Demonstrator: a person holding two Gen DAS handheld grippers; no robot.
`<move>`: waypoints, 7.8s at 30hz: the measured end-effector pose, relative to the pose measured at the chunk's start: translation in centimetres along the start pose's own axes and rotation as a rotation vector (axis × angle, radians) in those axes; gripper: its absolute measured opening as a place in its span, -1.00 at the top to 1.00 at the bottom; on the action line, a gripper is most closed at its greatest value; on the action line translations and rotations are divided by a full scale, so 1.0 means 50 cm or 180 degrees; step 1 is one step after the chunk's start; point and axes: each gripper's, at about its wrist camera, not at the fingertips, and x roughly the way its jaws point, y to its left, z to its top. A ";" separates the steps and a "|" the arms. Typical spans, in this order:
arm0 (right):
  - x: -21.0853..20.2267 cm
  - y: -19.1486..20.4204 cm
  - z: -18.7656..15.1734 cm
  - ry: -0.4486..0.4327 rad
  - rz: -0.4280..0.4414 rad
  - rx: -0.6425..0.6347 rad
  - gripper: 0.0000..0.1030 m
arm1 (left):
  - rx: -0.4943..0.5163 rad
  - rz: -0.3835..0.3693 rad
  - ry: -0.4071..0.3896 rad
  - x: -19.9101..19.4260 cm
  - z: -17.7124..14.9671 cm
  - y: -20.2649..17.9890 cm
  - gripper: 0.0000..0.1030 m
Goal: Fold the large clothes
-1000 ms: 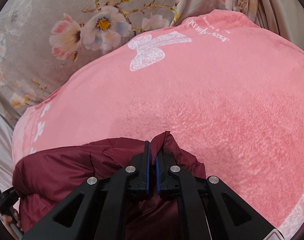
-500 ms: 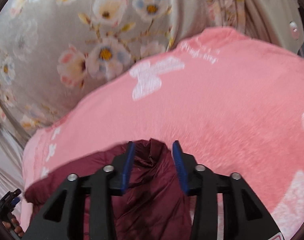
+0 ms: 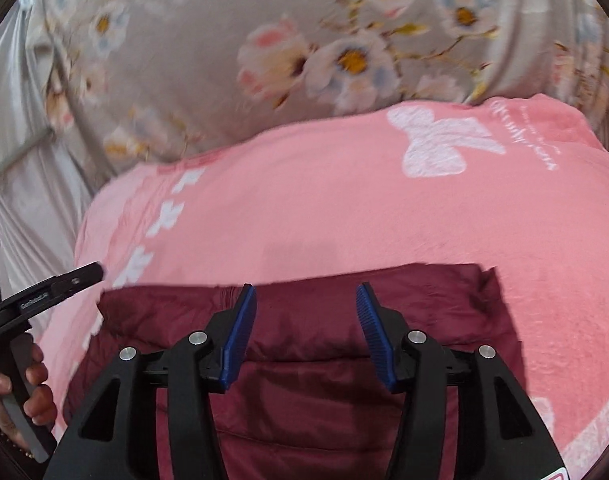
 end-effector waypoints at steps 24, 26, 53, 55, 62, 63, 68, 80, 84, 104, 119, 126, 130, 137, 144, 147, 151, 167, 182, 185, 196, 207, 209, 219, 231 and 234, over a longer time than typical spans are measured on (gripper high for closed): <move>0.185 0.015 0.016 0.0477 -0.0058 -0.0185 1.00 | 0.0098 -0.0072 0.0420 0.160 -0.023 -0.024 -0.32; 0.196 0.007 0.010 0.0516 -0.0037 -0.0129 1.00 | 0.0144 -0.0023 0.0378 0.170 -0.032 -0.028 -0.34; 0.166 0.001 -0.006 0.0381 -0.0024 0.0105 0.81 | 0.0400 0.0330 0.0181 0.203 -0.053 -0.053 -0.60; 0.104 0.014 -0.009 0.0268 0.0002 0.0058 0.78 | 0.0215 0.0241 0.0145 0.151 -0.052 -0.039 -0.60; 0.001 0.050 -0.091 0.0290 0.0018 -0.0129 0.77 | -0.0165 0.0076 0.0159 0.033 -0.117 -0.024 -0.60; 0.001 0.055 -0.098 0.0296 0.0009 -0.0162 0.78 | -0.0155 0.0106 0.0162 0.031 -0.129 -0.028 -0.60; 0.012 0.072 -0.141 0.0345 -0.0086 -0.0289 0.77 | -0.0057 0.0307 0.0205 0.042 -0.181 -0.046 -0.60; 0.035 0.087 -0.191 0.0287 -0.0285 -0.0510 0.78 | 0.0120 0.0530 0.0079 0.069 -0.221 -0.060 -0.71; 0.039 0.089 -0.195 0.0274 -0.0315 -0.0539 0.78 | 0.0142 0.0531 0.0059 0.075 -0.224 -0.060 -0.75; 0.048 0.091 -0.202 0.0274 -0.0362 -0.0568 0.78 | 0.0228 0.0601 0.0020 0.079 -0.227 -0.071 -0.83; -0.040 0.088 -0.177 -0.0062 -0.0537 -0.0314 -0.39 | 0.0126 0.0556 -0.0049 0.034 -0.230 -0.051 -0.84; -0.048 0.130 -0.187 0.0014 -0.0392 -0.0458 -0.38 | -0.0062 0.0604 -0.0195 -0.048 -0.247 0.000 -0.84; -0.062 0.170 -0.204 0.0020 -0.0268 -0.0572 -0.13 | -0.0333 0.0624 -0.0289 -0.129 -0.270 0.093 -0.84; -0.044 0.226 -0.241 0.0283 0.0049 -0.0585 0.56 | -0.1279 0.0613 -0.0058 -0.192 -0.350 0.311 -0.84; -0.011 0.244 -0.278 0.0381 -0.0055 -0.0761 0.66 | -0.1607 -0.0022 0.0056 -0.135 -0.370 0.313 -0.83; -0.002 0.241 -0.286 0.0391 -0.0059 -0.0754 0.66 | -0.1686 -0.0144 0.0045 -0.104 -0.355 0.296 -0.77; 0.009 0.243 -0.291 0.0359 -0.0120 -0.0828 0.66 | -0.1760 -0.0431 0.0087 -0.088 -0.328 0.279 0.00; -0.106 0.138 -0.307 0.0469 0.0096 -0.0397 0.84 | -0.0506 -0.0781 -0.0523 -0.293 -0.185 0.042 0.67; -0.158 0.046 -0.292 0.0360 0.0403 0.0004 0.89 | 0.0385 -0.1101 -0.0458 -0.288 -0.143 -0.237 0.69; -0.203 -0.045 -0.302 0.0386 0.0129 0.0269 0.89 | 0.0450 -0.1161 -0.0303 -0.246 -0.145 -0.286 0.69; -0.290 -0.184 -0.351 0.0401 -0.0507 0.0586 0.89 | 0.0788 -0.1016 0.0457 -0.062 -0.244 -0.465 0.68; -0.287 -0.270 -0.343 0.0375 -0.0697 0.0800 0.88 | 0.1027 -0.0695 0.0554 0.013 -0.313 -0.526 0.67; -0.277 -0.275 -0.336 0.0395 -0.0702 0.0809 0.88 | 0.1069 -0.0645 0.0531 0.017 -0.322 -0.532 0.66; -0.321 -0.272 -0.330 0.0312 -0.0799 0.0781 0.86 | 0.0685 -0.1165 0.0477 -0.115 -0.249 -0.480 0.12; -0.337 -0.179 -0.082 -0.0294 -0.0392 0.0517 0.83 | 0.0256 -0.0471 0.0035 -0.145 -0.076 -0.308 -0.06; -0.318 -0.154 -0.012 -0.0382 -0.0272 0.0545 0.27 | 0.0192 -0.0296 0.0037 -0.126 -0.053 -0.274 -0.06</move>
